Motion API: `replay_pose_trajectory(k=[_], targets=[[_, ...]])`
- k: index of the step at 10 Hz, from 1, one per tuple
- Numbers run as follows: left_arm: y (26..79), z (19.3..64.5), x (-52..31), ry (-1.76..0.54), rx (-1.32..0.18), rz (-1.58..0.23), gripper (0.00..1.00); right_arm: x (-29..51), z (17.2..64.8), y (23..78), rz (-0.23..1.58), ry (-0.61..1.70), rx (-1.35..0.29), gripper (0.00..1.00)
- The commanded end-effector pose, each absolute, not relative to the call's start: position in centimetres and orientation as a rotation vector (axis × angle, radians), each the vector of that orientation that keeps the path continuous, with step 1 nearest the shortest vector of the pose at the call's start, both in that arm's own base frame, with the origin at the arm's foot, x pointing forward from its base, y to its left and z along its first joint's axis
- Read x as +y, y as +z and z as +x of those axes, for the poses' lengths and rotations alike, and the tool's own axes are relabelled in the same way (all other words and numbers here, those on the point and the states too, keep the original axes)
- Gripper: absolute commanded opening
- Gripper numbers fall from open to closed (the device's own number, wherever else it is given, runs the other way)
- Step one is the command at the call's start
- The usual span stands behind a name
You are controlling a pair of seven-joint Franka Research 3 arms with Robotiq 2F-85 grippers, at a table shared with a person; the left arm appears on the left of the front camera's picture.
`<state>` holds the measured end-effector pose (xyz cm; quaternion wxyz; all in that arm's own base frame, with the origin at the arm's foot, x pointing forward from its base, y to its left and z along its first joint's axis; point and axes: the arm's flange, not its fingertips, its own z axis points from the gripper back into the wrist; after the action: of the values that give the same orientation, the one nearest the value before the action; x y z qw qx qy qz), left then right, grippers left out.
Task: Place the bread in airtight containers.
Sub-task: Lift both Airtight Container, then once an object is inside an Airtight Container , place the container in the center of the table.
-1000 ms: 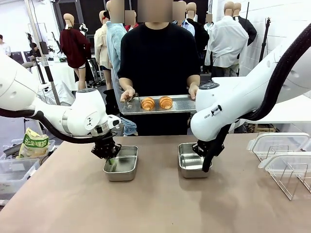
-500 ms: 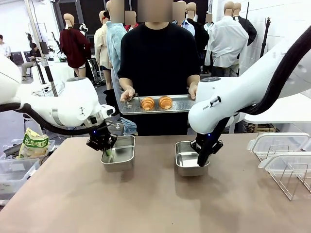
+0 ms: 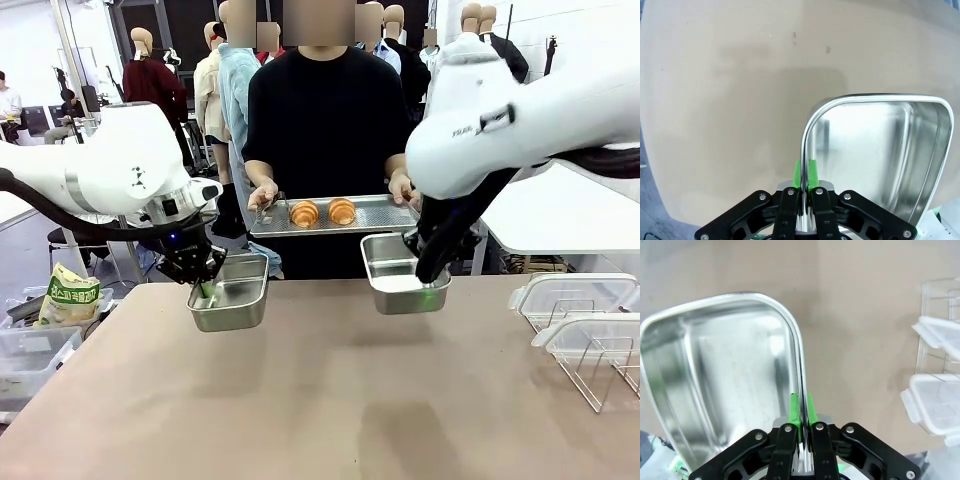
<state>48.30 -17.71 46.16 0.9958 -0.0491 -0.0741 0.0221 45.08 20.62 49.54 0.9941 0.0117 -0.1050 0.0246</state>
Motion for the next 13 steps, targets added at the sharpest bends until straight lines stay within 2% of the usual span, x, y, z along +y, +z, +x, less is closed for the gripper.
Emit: replay_pose_trajectory(k=[1, 5, 6, 7, 13], targets=[[47.9, 47.8, -17.5, 0.012, -0.167, -0.093, 0.0, 19.8, 43.7, 50.7, 0.06, 0.07, -0.217, 0.0], [49.6, 46.2, -16.4, 0.039, -0.274, -0.134, 0.0, 19.7, 44.0, 50.4, 0.021, 0.062, -0.193, 0.0], [49.7, 45.3, -15.2, 0.067, -0.299, -0.168, 0.0, 19.7, 43.8, 51.9, 0.033, 0.051, -0.237, 0.0], [49.7, 47.1, -17.5, 0.032, -0.227, -0.112, 0.0, 19.7, 43.8, 51.9, 0.033, 0.051, -0.237, 0.0], [49.7, 47.1, -17.5, 0.032, -0.227, -0.112, 0.0, 19.7, 43.8, 51.9, 0.033, 0.051, -0.237, 0.0]])
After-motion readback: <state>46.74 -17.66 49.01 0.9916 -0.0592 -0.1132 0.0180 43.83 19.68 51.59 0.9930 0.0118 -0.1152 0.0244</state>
